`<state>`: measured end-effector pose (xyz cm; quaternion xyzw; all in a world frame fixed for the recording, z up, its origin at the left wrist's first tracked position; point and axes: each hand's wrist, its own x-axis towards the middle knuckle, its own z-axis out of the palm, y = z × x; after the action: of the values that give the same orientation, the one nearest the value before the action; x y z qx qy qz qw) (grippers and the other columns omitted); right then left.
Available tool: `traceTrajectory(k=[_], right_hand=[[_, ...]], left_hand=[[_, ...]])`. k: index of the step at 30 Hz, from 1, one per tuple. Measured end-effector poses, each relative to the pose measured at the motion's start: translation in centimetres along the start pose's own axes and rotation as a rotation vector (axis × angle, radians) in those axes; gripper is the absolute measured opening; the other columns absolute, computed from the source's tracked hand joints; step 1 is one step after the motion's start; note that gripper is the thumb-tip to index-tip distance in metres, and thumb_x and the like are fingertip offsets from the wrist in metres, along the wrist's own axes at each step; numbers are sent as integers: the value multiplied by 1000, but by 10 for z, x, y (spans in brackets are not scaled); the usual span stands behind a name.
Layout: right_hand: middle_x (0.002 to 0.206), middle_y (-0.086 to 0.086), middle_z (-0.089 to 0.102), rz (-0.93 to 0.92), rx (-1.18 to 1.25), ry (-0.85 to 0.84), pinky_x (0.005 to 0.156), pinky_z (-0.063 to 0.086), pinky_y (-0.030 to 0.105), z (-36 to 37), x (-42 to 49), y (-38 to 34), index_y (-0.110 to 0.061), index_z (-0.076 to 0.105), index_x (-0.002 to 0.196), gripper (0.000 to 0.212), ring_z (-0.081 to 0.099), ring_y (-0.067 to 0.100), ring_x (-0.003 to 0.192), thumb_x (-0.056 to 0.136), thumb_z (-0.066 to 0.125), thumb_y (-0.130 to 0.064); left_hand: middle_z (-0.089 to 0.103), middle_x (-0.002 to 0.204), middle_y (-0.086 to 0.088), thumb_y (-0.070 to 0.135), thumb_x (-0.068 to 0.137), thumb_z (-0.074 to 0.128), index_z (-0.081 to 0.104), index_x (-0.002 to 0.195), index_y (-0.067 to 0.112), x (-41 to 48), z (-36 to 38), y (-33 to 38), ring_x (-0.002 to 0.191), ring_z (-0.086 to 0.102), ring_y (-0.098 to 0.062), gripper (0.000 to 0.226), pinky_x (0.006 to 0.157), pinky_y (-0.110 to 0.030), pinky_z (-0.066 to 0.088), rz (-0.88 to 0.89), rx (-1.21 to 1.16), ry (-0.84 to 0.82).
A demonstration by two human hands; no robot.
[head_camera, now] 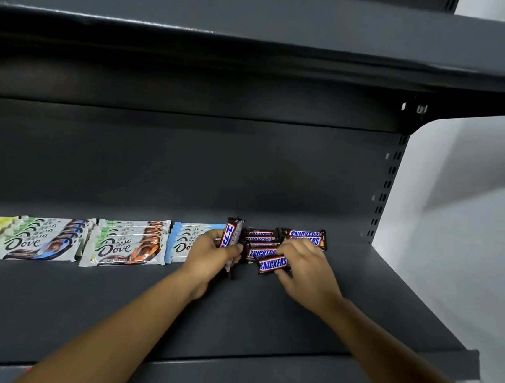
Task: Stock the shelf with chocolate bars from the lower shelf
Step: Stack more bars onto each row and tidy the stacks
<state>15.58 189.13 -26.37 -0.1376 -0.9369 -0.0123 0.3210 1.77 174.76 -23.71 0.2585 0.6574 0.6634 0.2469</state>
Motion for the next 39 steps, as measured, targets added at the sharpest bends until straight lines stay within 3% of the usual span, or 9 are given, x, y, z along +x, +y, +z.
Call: traceTrajectory(k=[7,17,22,27,33,39], right_hand=[[112,0,59,85,110,-88,90,39,26,17,15,-1,-13,62,112,34,47,19,109,80,71,-23],[115,2,55,138,167,-78,92,33,20,29,14,-2,-10,62,116,38,44,18,110,81,71,-22],[113,2,56,118,182,-64,93,31,20,30,13,-2,-10,64,114,42,45,19,109,77,74,-26],[108,0,58,90,164,-34,88,39,24,30,13,-4,-13,66,112,36,48,18,105,79,73,-27],[107,-1,59,99,123,-44,88,43,28,31,14,-5,-15,66,110,34,50,19,103,79,71,-30],[112,0,58,130,134,-6,92,36,25,26,13,-6,-14,61,117,44,48,17,106,79,69,-36]], left_hand=[[63,73,-4,22,94,55,61,87,12,2,1,3,67,60,-13,13,57,-23,46,-71,-172,79],[65,72,-3,18,93,55,61,82,13,8,7,-5,69,62,-15,14,66,-28,50,-97,-359,95],[63,76,-10,12,95,50,60,84,9,8,11,-11,67,60,-17,15,62,-27,51,-100,-381,67],[64,76,-9,8,94,47,61,95,7,9,12,-14,68,61,-15,14,64,-26,51,-77,-397,30],[67,73,-8,8,97,40,61,94,5,8,13,-16,62,64,-13,21,64,-27,52,-84,-456,0],[68,79,-10,1,94,45,63,92,7,4,10,-13,67,66,-14,20,59,-26,53,-71,-450,-36]])
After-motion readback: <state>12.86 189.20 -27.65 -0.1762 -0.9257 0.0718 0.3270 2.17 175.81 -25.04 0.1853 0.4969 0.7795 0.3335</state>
